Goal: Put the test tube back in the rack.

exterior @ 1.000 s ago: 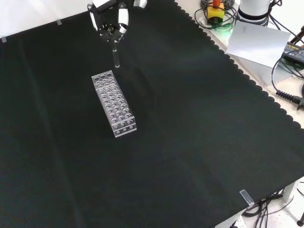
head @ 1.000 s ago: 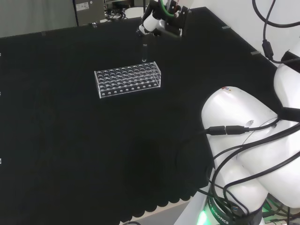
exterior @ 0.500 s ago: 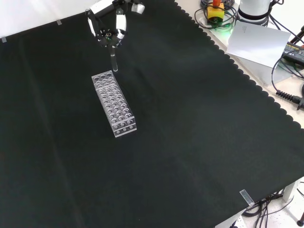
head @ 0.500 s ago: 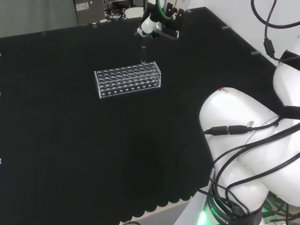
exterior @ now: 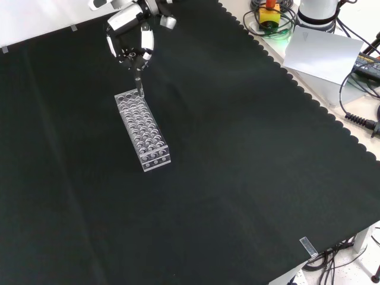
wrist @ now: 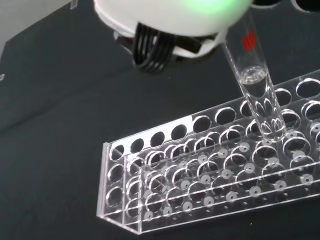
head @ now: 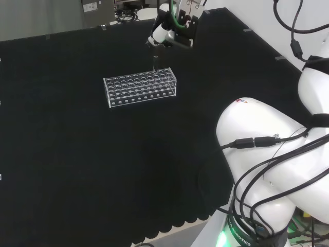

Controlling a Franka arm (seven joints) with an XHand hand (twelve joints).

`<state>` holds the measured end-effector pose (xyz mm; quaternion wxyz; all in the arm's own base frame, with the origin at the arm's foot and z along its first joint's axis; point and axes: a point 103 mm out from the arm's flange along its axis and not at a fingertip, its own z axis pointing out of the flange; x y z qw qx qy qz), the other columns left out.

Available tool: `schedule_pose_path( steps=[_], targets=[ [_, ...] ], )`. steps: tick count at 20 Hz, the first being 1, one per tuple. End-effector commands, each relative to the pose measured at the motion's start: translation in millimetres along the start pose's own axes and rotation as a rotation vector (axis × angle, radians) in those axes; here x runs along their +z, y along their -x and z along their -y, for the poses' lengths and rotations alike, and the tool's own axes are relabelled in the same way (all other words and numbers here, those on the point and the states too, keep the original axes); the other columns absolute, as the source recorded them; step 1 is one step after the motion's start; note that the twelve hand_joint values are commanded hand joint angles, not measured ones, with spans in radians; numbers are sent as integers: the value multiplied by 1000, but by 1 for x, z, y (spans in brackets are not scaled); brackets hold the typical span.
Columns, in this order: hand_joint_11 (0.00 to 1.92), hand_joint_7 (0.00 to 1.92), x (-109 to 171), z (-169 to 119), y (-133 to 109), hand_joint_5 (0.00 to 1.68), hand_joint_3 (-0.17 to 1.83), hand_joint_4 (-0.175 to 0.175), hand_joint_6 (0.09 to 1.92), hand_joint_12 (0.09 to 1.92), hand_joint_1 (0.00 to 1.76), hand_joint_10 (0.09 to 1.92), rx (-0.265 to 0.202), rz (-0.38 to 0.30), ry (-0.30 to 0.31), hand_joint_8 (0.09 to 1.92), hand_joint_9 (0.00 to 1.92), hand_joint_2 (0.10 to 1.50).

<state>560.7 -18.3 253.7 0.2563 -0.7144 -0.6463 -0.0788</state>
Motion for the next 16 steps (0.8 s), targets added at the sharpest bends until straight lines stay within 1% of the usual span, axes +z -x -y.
schedule_pose_path(
  steps=[1, 3, 5, 7, 12, 16],
  targets=[
    [1289, 1805, 3, -7, 3, 1432, 620, -175, 344, 871, 1236, 338, 21, 7, -1, 407, 1691, 630],
    [1289, 1805, 4, -9, 5, 1432, 620, -175, 344, 871, 1236, 338, 24, 3, -10, 407, 1691, 630],
    [1289, 1805, 5, -11, 6, 1432, 620, -175, 344, 871, 1236, 338, 29, 16, -5, 407, 1691, 630],
    [1289, 1805, 6, -14, 9, 1432, 620, -175, 344, 871, 1236, 338, 33, 13, -10, 407, 1691, 630],
    [1289, 1805, 11, -17, 26, 1432, 620, -175, 344, 871, 1236, 338, 38, 21, -9, 406, 1691, 630],
    [1289, 1805, 17, -14, 26, 1432, 620, -175, 343, 872, 1236, 339, 44, 26, -17, 406, 1690, 630]
  ],
)
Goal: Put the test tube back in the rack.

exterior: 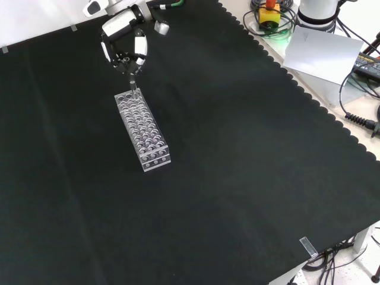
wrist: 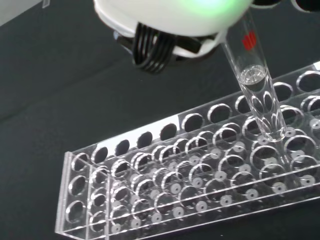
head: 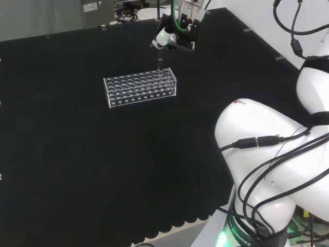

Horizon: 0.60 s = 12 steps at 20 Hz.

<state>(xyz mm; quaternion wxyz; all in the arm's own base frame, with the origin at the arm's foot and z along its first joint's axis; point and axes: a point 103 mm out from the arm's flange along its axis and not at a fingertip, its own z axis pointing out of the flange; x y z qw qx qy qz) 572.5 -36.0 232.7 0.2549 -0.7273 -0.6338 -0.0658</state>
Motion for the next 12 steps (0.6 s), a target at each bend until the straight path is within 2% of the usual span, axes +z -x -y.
schedule_pose_path(
  steps=[1, 12],
  targets=[
    [1289, 1805, 11, 3, 3, 1432, 620, -175, 343, 872, 1236, 339, 4, 10, -13, 406, 1690, 630],
    [1288, 1805, 13, 7, -8, 1432, 619, -175, 343, 872, 1236, 339, -5, 15, -22, 406, 1690, 630]
  ],
)
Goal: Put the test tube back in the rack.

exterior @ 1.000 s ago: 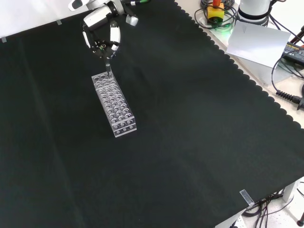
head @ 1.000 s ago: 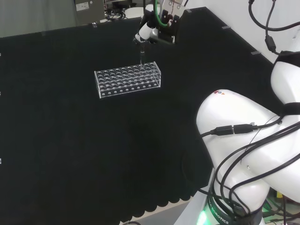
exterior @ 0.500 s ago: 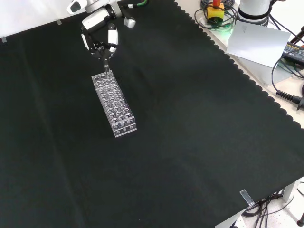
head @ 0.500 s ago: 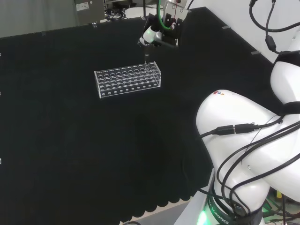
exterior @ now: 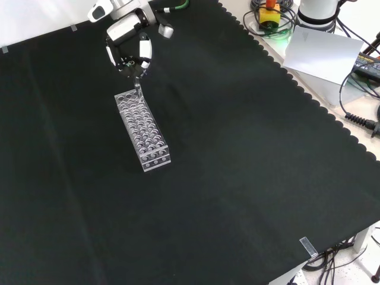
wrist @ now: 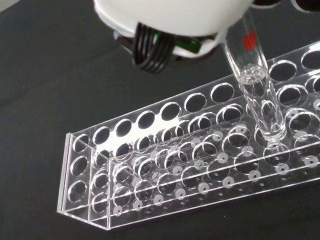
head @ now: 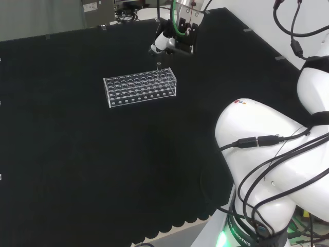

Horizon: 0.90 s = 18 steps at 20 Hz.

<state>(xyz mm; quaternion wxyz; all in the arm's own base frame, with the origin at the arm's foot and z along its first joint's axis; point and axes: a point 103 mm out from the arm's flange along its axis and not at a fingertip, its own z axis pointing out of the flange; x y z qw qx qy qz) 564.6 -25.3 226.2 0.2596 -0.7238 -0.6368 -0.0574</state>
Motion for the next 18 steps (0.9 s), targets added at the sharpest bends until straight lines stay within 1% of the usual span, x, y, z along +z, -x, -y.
schedule_pose_path(
  steps=[1, 12, 18],
  targets=[
    [1287, 1805, 1, 0, -3, 1432, 619, -175, 343, 872, 1236, 339, -1, 9, -4, 406, 1690, 630],
    [1287, 1805, 4, 0, -6, 1432, 619, -175, 342, 872, 1236, 340, 2, 18, -9, 406, 1690, 630],
    [1287, 1805, 7, -2, -6, 1432, 619, -175, 342, 872, 1236, 340, 10, 6, -17, 406, 1690, 630]
  ],
)
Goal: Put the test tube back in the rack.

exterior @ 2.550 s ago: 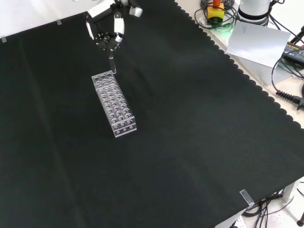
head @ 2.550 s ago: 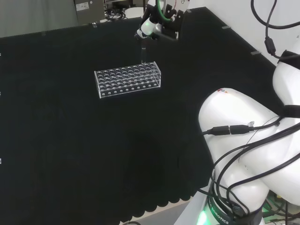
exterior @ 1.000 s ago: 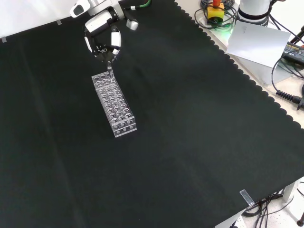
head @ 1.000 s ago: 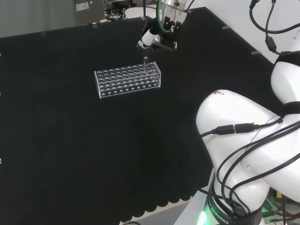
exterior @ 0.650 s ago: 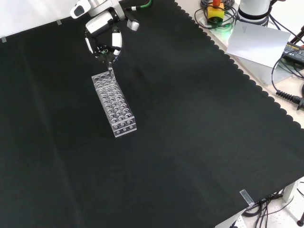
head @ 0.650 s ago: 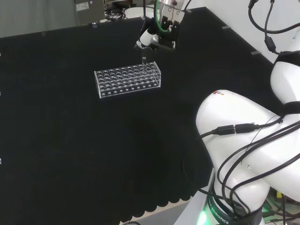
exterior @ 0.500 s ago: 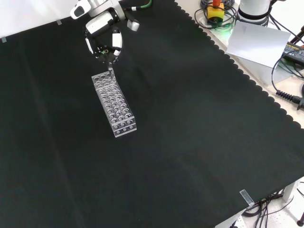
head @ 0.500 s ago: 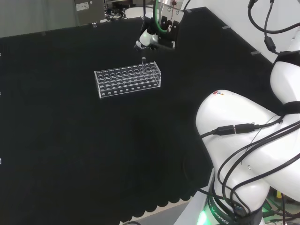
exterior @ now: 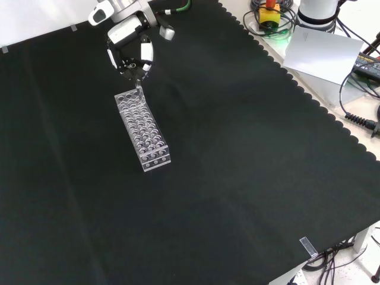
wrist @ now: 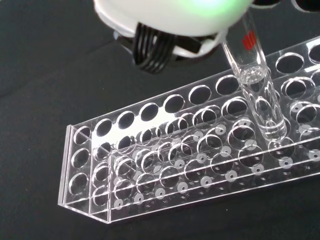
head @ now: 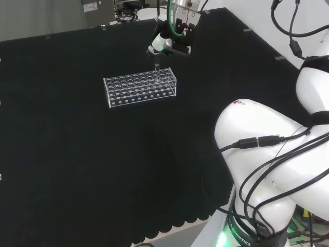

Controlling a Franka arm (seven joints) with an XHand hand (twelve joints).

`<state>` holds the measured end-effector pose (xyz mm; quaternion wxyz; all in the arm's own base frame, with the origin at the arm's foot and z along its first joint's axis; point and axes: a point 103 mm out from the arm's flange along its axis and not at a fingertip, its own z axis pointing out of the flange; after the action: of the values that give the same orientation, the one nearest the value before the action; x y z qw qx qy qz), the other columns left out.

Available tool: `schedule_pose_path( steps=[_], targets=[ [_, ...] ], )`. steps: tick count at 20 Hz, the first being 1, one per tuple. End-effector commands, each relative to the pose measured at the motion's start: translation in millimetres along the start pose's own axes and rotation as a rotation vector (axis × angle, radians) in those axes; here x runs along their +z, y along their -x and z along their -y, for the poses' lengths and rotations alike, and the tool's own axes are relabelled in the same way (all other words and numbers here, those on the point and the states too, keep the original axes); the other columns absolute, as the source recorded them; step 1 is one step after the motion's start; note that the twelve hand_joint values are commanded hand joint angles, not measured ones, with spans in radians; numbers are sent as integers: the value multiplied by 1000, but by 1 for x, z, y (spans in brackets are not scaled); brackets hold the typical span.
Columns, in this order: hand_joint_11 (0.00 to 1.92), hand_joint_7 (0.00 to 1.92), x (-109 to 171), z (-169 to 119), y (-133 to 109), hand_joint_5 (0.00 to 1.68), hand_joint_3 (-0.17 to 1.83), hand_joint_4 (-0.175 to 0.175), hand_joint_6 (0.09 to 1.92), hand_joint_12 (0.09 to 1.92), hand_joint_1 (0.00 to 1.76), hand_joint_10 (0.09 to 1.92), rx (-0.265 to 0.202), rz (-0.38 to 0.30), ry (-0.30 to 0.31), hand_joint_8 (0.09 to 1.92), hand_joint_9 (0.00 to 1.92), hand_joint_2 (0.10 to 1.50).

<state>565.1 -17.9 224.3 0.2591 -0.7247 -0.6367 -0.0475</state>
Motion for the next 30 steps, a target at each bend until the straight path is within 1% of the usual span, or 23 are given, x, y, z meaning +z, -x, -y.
schedule_pose_path(
  steps=[1, 9, 20, 30],
  targets=[
    [1287, 1805, 3, -1, 0, 1432, 619, -175, 342, 872, 1236, 340, 5, -11, -6, 406, 1690, 630],
    [1287, 1804, 7, -2, 2, 1433, 618, -175, 342, 872, 1236, 340, 14, -14, -11, 406, 1690, 631],
    [1286, 1804, 16, -4, 12, 1433, 618, -175, 341, 873, 1236, 341, 35, -34, -21, 406, 1689, 631],
    [1287, 1804, 22, -7, 20, 1433, 618, -175, 341, 873, 1236, 341, 55, -35, -29, 406, 1689, 631]
  ],
)
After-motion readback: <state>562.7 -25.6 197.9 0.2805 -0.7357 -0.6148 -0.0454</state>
